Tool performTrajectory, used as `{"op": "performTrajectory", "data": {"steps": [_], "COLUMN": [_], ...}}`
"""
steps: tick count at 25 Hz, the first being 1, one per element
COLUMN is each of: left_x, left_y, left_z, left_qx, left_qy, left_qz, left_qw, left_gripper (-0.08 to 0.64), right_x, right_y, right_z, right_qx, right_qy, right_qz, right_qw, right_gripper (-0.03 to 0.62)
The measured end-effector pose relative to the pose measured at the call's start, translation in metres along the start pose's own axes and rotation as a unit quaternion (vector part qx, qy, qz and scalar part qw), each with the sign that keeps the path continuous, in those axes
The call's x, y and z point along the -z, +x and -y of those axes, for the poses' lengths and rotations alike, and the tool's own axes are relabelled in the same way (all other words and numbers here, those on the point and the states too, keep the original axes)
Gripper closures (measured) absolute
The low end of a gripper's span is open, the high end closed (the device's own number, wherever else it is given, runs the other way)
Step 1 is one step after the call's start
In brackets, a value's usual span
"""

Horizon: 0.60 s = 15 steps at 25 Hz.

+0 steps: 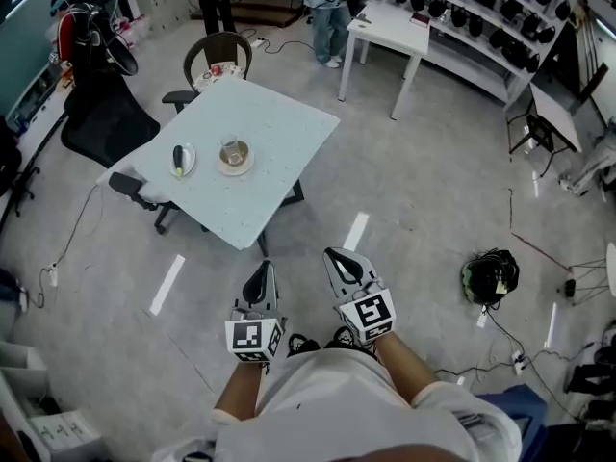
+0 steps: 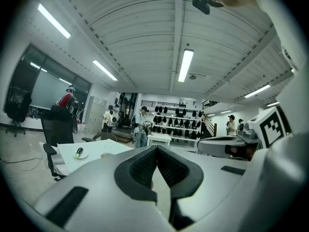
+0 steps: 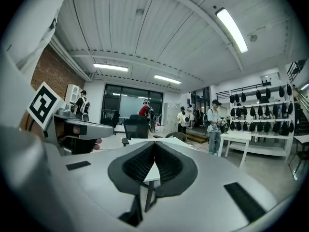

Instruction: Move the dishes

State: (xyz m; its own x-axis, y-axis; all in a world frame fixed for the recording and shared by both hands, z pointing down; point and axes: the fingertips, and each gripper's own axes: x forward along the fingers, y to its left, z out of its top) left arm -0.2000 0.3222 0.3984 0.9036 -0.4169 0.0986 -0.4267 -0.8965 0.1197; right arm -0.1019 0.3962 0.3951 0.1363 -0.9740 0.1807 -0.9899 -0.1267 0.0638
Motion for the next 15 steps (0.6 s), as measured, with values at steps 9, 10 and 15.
{"op": "performTrajectory", "data": {"steps": [9,10,15], "left_x": [0.019,0.021,0.024], "left_y": [0.02,0.023,0.049], "left_z": [-0.009,-0.01,-0.023], "left_qx": [0.021,0.021,0.004], "left_qy": [-0.014,-0.015,-0.016], "left_qz": [-0.02,-0.02,-0.024], "left_qw": [0.9995,0.9995,0.9996], "left_gripper": [0.541,0.541,0.541], "right_x": [0.017,0.02,0.023], "right_y": [0.019,0.022,0.052], "right_z": [-0.003,-0.001,0.021], "right_qx": [-0.009,-0.011,-0.025], "right_qy": [0.007,0.007,0.009], "right_qz": [-0.029,-0.032,-0.035], "right_qw": [1.0,0.999,0.999], "right_gripper": [0.535,0.526,0.477]}}
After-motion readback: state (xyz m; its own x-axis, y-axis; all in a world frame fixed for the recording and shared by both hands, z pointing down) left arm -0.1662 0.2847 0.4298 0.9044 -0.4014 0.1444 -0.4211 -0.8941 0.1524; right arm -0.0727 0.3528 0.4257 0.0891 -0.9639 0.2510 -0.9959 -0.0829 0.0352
